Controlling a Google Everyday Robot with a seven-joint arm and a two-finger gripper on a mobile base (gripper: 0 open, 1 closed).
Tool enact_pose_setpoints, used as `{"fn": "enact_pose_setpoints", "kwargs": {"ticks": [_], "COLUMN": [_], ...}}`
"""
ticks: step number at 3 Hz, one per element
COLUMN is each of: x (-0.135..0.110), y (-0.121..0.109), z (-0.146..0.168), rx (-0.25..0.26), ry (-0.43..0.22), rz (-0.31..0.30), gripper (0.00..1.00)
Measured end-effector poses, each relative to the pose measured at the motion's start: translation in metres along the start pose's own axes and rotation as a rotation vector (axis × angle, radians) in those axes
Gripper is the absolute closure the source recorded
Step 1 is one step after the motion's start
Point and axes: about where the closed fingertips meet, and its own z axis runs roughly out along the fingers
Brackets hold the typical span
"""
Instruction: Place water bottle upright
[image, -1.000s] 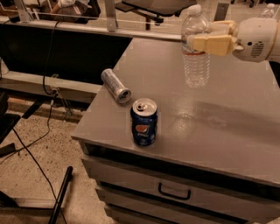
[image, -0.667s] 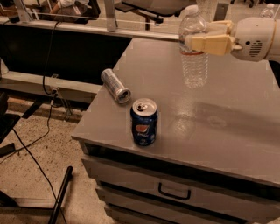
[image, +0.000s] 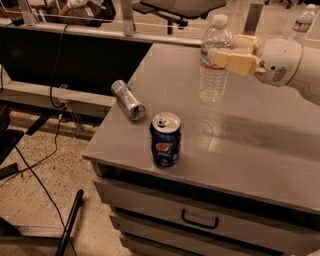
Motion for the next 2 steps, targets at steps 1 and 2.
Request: {"fn": "enact_pose_setpoints", "kwargs": {"ticks": [1,2], "x": [0.0119,0.0211], "y": [0.0008,0.0029], "z": [0.0005,0.0029], "rx": [-0.009,-0.028], "ry": [-0.053,-0.048], "rz": [-0.034,-0.065], "gripper": [1.00,0.85]}}
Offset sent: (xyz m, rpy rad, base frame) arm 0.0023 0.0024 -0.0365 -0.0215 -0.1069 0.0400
